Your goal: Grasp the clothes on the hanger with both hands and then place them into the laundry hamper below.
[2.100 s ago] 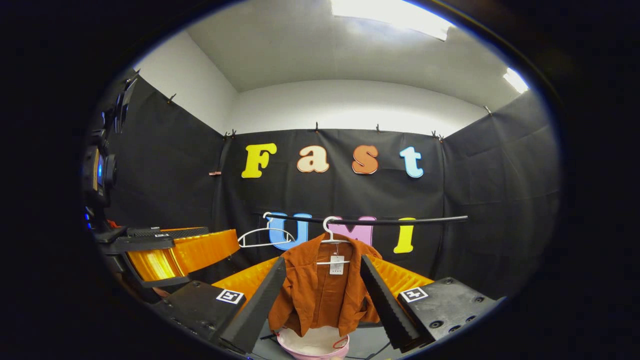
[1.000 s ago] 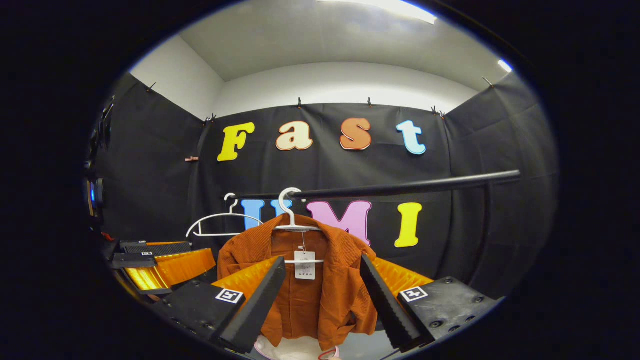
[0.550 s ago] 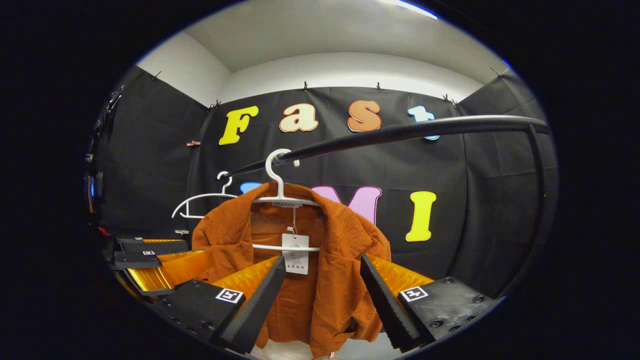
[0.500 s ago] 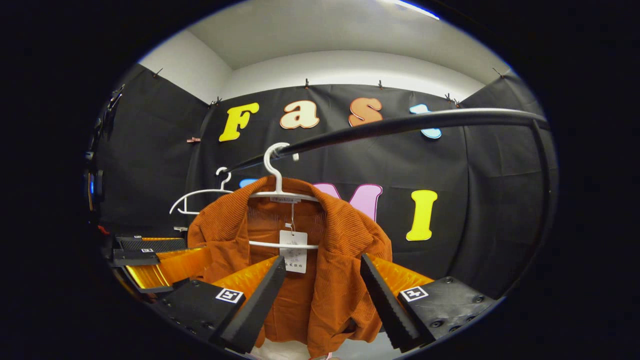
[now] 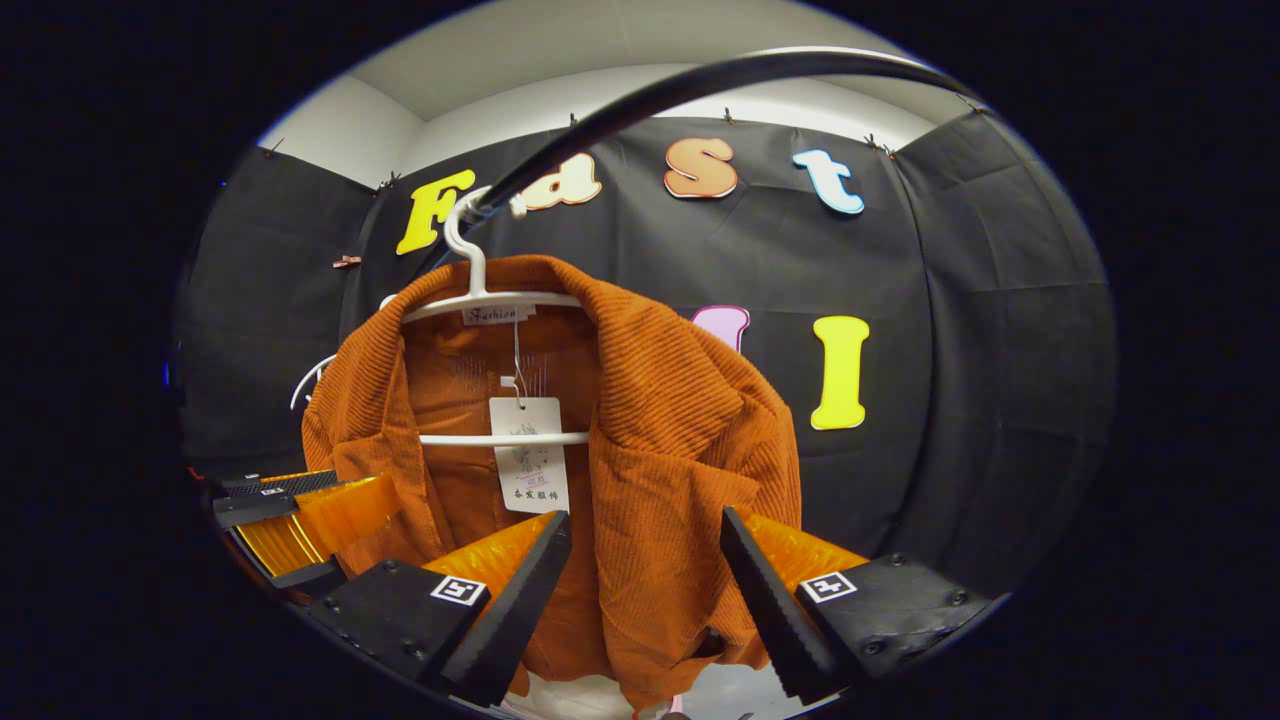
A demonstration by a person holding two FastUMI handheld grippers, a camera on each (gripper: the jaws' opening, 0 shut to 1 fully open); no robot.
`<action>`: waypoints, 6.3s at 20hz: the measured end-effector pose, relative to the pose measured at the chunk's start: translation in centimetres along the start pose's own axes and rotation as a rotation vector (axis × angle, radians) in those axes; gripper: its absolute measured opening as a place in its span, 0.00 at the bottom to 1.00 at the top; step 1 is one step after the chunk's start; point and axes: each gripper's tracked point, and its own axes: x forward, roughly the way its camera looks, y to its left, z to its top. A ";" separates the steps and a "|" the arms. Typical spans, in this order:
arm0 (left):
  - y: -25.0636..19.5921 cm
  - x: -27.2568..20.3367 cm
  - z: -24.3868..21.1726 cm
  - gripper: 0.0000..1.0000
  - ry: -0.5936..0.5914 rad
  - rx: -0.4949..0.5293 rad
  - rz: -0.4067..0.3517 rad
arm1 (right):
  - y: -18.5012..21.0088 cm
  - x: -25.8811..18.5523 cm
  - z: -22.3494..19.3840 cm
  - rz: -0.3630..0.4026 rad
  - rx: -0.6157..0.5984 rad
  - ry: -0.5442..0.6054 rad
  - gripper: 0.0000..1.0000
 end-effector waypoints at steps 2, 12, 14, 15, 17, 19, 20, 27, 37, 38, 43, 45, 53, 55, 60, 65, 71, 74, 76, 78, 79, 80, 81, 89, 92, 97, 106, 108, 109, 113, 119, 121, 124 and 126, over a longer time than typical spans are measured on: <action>0.0 0.8 -0.2 0.94 -0.013 -0.029 0.038 | 0.2 1.2 -0.5 0.003 0.009 0.000 0.98; 1.9 5.9 -1.5 0.93 -0.059 -0.007 0.244 | -1.2 8.6 -1.2 0.015 -0.033 -0.026 0.87; 1.6 7.1 -1.8 0.93 -0.059 -0.049 0.230 | -1.4 9.3 -0.8 0.019 -0.022 -0.036 0.85; 0.9 7.4 -2.0 0.94 -0.056 -0.079 0.213 | -1.4 9.3 -0.8 0.023 -0.018 -0.037 0.85; 0.0 7.3 -2.0 0.93 -0.062 -0.115 0.184 | -1.4 9.7 -0.5 0.029 -0.018 -0.043 0.86; -0.4 7.2 -2.1 0.93 -0.060 -0.134 0.163 | -1.5 10.1 -0.2 0.035 -0.022 -0.050 0.85; -0.4 7.2 -2.2 0.94 -0.054 -0.140 0.168 | -1.4 10.3 -0.2 0.036 -0.023 -0.048 0.86; 1.1 9.0 -2.8 0.95 -0.043 -0.027 0.309 | -1.6 10.0 -0.1 0.047 -0.016 -0.036 0.85; 7.4 3.8 1.1 0.08 -0.068 -0.003 0.381 | -7.0 9.9 3.0 0.015 0.020 -0.081 0.12; 8.0 2.8 2.5 0.08 -0.097 0.001 0.409 | -7.5 9.6 3.6 0.007 0.034 -0.089 0.12; 9.0 0.5 7.8 0.08 -0.197 0.022 0.457 | -9.8 9.2 7.4 -0.016 0.089 -0.167 0.07; 9.6 0.6 9.5 0.08 -0.215 0.070 0.472 | -10.4 9.5 9.5 -0.019 0.096 -0.204 0.07; 11.7 5.2 14.9 0.08 -0.190 0.265 0.305 | -9.6 13.2 17.0 0.084 -0.006 -0.327 0.12; 12.2 6.8 15.1 0.08 -0.153 0.337 0.236 | -9.0 14.1 17.6 0.113 -0.060 -0.331 0.12; 13.7 10.2 11.5 0.08 -0.015 0.154 0.040 | -7.8 15.9 14.8 0.219 -0.052 -0.256 0.12; 13.6 10.7 9.8 0.08 -0.031 -0.004 -0.068 | -7.9 16.1 14.3 0.270 0.069 -0.245 0.12; 12.7 13.5 8.3 0.08 0.070 -0.018 -0.267 | -8.7 19.2 12.7 0.328 0.133 -0.197 0.12; 13.0 15.8 7.3 0.08 0.144 -0.021 -0.286 | -8.4 22.3 10.2 0.345 0.121 -0.133 0.12; 13.4 16.9 6.5 0.08 0.150 -0.055 -0.302 | -8.2 23.6 9.0 0.375 0.166 -0.109 0.12; 14.1 16.8 4.5 0.08 0.188 -0.116 -0.313 | -8.0 23.9 7.5 0.399 0.187 -0.085 0.12; 14.5 16.8 3.7 0.08 0.207 -0.174 -0.330 | -8.0 24.1 6.9 0.405 0.192 -0.077 0.12; 14.7 17.1 2.6 0.08 0.214 -0.213 -0.325 | -7.9 24.4 6.0 0.412 0.204 -0.063 0.12; 15.2 17.4 1.5 0.08 0.220 -0.250 -0.321 | -7.8 24.4 5.0 0.420 0.217 -0.050 0.12; 17.3 13.4 -8.9 0.08 0.301 -0.325 -0.129 | -7.3 20.7 -4.5 0.360 0.225 0.099 0.12; 17.0 9.6 -11.7 0.08 0.320 -0.381 -0.044 | -6.3 17.1 -6.9 0.356 0.241 0.143 0.12; 11.9 3.9 -14.7 0.08 0.393 -0.338 -0.027 | -0.7 10.6 -10.1 0.440 0.267 0.239 0.07; 2.6 1.5 -19.1 0.08 0.474 -0.314 -0.080 | 8.8 3.6 -14.4 0.623 0.232 0.383 0.12; 1.8 2.3 -18.9 0.08 0.471 -0.295 -0.082 | 10.6 3.0 -14.7 0.650 0.186 0.383 0.12; 1.7 2.8 -18.9 0.08 0.468 -0.270 -0.074 | 11.0 3.1 -15.0 0.653 0.158 0.378 0.12; 2.3 4.0 -20.0 0.09 0.477 -0.190 -0.041 | 10.8 3.9 -16.3 0.628 0.087 0.396 0.10; 5.8 3.0 -27.9 0.58 0.716 -0.162 0.090 | 5.2 5.1 -21.0 0.491 -0.125 0.501 0.71; 6.3 1.6 -29.4 0.98 0.759 -0.191 0.112 | 4.6 4.4 -21.7 0.491 -0.122 0.527 0.87; 4.4 1.6 -28.9 0.95 0.741 -0.340 0.062 | 5.0 4.5 -20.5 0.480 -0.083 0.497 0.99; 5.4 1.3 -28.2 0.96 0.713 -0.347 0.069 | 5.1 4.2 -20.3 0.490 -0.103 0.486 0.99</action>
